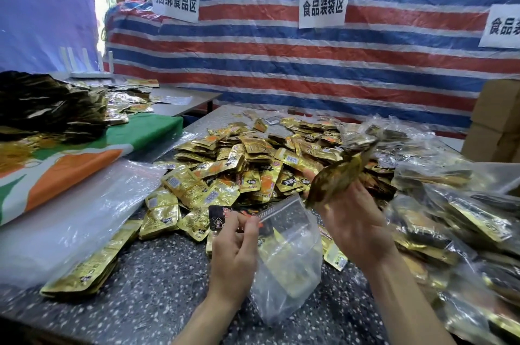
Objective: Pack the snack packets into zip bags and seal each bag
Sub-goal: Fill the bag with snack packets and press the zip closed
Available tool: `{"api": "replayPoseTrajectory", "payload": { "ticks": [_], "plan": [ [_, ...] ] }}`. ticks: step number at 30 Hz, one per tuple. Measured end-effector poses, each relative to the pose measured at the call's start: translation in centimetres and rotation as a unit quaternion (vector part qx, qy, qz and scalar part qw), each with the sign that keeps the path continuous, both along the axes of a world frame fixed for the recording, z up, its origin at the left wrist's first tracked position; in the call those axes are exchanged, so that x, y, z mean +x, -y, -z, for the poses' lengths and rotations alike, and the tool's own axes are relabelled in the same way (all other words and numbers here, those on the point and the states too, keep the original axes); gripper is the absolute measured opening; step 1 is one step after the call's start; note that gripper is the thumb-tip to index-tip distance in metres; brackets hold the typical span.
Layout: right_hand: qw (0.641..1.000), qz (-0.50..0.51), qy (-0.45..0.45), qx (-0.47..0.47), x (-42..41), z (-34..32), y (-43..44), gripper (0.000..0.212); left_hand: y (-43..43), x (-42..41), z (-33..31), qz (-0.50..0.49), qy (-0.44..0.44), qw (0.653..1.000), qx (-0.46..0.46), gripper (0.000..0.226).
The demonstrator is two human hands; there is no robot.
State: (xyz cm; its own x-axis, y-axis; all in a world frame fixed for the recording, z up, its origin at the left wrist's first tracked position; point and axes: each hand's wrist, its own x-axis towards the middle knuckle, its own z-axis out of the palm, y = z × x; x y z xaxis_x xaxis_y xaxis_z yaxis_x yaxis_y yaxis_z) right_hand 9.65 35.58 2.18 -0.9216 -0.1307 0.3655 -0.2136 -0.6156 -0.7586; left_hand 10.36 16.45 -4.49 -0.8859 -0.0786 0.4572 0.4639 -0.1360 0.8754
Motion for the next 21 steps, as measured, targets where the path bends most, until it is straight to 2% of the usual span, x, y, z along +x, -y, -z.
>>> {"api": "replayPoseTrajectory", "payload": {
  "ticks": [3, 6, 8, 10, 13, 16, 18, 21],
  "plan": [
    [0.994, 0.023, -0.010, 0.105, 0.0, 0.4, 0.6, 0.047, -0.1, 0.1, 0.0, 0.008, -0.005, 1.000, -0.009, 0.030],
    [0.970, 0.033, -0.021, 0.240, 0.0, 0.7, -0.2, 0.052, 0.1, 0.0, 0.0, 0.031, 0.012, 0.999, 0.023, 0.031],
    [0.946, 0.026, -0.021, 0.321, 0.3, 0.6, -0.8, 0.054, 0.2, -0.1, 0.0, 0.046, 0.037, 0.997, 0.048, 0.035],
    [0.935, 0.022, -0.010, 0.353, 0.5, 0.3, -1.1, 0.045, 0.2, -0.4, -0.2, 0.068, 0.076, 0.991, 0.081, 0.044],
    [0.930, 0.064, -0.008, 0.362, 0.3, 0.5, -1.1, 0.039, 0.3, -0.8, -0.8, 0.128, 0.123, 0.979, 0.104, 0.058],
    [0.927, 0.168, -0.011, 0.334, 0.0, 0.4, -0.9, 0.032, 1.0, -1.4, -1.1, 0.209, 0.111, 0.965, 0.114, 0.071],
    [0.941, 0.200, -0.004, 0.274, -0.1, 0.2, -0.9, 0.036, 1.4, -1.7, -1.4, 0.236, 0.075, 0.966, 0.072, 0.062],
    [0.955, 0.208, -0.009, 0.211, -0.1, 0.0, -1.2, 0.059, 1.2, -2.4, -2.2, 0.174, 0.010, 0.985, -0.005, 0.026]
  ]
}}
